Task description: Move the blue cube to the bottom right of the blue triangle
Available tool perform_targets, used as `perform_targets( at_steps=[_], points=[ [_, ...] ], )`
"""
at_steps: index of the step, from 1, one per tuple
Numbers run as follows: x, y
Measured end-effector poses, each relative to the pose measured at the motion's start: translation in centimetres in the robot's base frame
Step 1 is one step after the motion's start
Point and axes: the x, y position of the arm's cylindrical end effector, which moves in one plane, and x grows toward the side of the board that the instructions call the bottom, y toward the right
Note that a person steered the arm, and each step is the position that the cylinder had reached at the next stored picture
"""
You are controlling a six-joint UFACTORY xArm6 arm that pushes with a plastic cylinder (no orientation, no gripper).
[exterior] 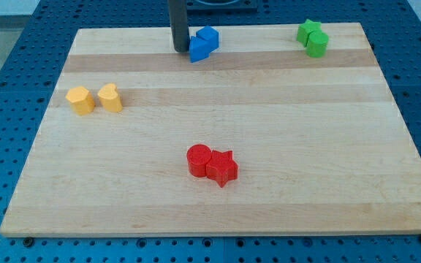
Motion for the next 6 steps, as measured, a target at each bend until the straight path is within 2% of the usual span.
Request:
perform_targets(
  at_steps=[1, 2, 4, 5, 6],
  points=[
    [2.2, 0.9],
    [0.2, -1.4],
    [-8.0, -0.8],
    [-6.9, 3.1],
    [-2.2, 6.4]
  ],
)
